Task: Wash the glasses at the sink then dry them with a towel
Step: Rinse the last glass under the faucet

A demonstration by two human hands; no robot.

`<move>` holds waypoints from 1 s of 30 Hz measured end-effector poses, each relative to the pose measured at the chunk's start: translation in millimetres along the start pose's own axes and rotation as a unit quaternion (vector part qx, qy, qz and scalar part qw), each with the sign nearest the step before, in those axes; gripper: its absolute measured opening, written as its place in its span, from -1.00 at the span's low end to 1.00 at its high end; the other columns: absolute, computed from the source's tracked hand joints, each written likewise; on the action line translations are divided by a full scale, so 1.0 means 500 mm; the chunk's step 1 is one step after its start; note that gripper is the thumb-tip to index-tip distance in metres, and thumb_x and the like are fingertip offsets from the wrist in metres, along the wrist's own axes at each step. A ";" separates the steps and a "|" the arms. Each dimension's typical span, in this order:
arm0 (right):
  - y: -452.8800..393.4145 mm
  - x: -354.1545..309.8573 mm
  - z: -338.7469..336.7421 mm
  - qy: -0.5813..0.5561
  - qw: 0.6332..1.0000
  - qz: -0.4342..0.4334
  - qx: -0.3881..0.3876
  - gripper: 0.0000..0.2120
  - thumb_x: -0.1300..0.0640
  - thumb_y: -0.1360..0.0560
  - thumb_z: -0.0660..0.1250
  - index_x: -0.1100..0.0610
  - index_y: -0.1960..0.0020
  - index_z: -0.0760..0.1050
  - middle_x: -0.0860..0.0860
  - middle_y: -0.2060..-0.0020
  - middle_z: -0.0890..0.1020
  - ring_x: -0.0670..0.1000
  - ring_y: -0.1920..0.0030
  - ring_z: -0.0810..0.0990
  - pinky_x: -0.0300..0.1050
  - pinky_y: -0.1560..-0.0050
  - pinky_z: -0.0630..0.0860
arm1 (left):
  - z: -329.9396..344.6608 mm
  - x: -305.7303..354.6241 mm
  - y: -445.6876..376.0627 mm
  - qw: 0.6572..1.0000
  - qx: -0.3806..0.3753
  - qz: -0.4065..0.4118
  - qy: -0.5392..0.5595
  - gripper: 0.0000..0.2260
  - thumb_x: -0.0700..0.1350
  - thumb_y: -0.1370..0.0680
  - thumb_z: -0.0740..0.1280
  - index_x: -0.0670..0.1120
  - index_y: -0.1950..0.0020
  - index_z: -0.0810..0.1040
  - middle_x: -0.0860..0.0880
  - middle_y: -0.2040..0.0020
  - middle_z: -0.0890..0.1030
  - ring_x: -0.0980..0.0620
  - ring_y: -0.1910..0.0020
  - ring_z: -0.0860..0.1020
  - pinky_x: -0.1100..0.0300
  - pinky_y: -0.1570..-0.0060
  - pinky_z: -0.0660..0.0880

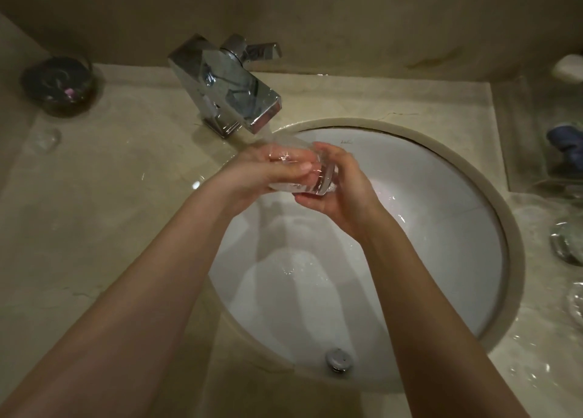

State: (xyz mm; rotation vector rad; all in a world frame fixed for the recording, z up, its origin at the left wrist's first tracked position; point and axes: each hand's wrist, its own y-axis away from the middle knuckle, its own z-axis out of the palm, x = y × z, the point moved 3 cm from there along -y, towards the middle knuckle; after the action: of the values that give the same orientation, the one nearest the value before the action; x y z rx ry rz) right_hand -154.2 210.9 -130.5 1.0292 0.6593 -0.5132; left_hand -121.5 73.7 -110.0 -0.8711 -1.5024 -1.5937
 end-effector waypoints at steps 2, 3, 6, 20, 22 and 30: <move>-0.005 0.005 -0.001 0.036 0.998 0.046 0.034 -0.51 -0.25 -0.62 -0.04 0.03 -0.09 0.55 0.09 0.09 0.65 0.02 0.17 0.64 -0.14 0.30 0.61 | 0.003 0.000 -0.003 1.000 -0.002 -0.004 -0.029 -0.79 -0.26 -0.43 0.44 -0.12 -0.04 0.66 -0.06 0.09 0.72 0.04 0.09 0.69 0.29 0.09 0.57; -0.008 0.008 0.001 0.068 0.995 0.051 0.043 -0.45 -0.28 -0.61 -0.06 0.05 -0.09 0.56 0.10 0.12 0.64 0.01 0.19 0.62 -0.18 0.35 0.58 | 0.004 0.000 -0.003 0.999 0.000 -0.003 -0.036 -0.81 -0.28 -0.43 0.44 -0.11 -0.02 0.67 -0.07 0.09 0.72 0.03 0.09 0.69 0.29 0.09 0.57; -0.013 0.014 0.010 0.034 0.998 0.020 0.048 -0.57 -0.11 -0.64 0.07 0.21 -0.18 0.50 0.19 0.13 0.53 0.03 0.29 0.50 -0.21 0.40 0.52 | -0.006 -0.005 -0.005 0.999 0.027 0.017 -0.014 -0.75 -0.29 -0.34 0.50 -0.12 0.01 0.65 -0.05 0.12 0.72 0.05 0.09 0.68 0.27 0.06 0.57; 0.002 0.079 0.061 -0.002 0.957 -0.133 0.258 -0.75 -0.09 -0.61 0.14 0.07 -0.11 0.42 -0.04 0.12 0.59 -0.14 0.16 0.60 -0.21 0.09 0.58 | 0.040 -0.069 -0.021 0.950 0.263 0.081 0.144 -0.44 -0.01 -0.29 0.57 -0.01 -0.24 0.49 -0.10 -0.16 0.63 -0.04 -0.02 0.67 0.07 0.04 0.62; 0.005 0.071 0.067 0.053 0.946 -0.183 0.261 -0.79 -0.07 -0.62 0.15 0.05 -0.07 0.43 -0.07 0.14 0.59 -0.20 0.20 0.58 -0.36 0.15 0.51 | 0.032 -0.078 -0.017 0.947 0.279 0.094 0.130 -0.47 -0.03 -0.34 0.56 0.02 -0.26 0.47 -0.04 -0.18 0.61 0.04 -0.01 0.67 0.16 0.06 0.61; -0.018 0.061 0.096 0.151 0.953 -0.196 0.176 -0.62 -0.32 -0.52 0.08 -0.04 -0.04 0.41 -0.17 0.30 0.58 -0.20 0.23 0.60 -0.13 0.06 0.56 | 0.011 -0.078 -0.003 0.929 0.328 0.162 0.050 -0.48 0.28 -0.25 0.41 0.05 -0.10 0.51 0.09 0.01 0.65 0.13 0.00 0.64 0.19 -0.02 0.56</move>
State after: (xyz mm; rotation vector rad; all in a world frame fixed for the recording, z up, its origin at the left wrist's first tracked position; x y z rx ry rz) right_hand -126.7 161.4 -140.7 1.3349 1.0838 -0.8511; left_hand -104.5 82.2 -144.7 -0.5948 -1.5731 -0.7956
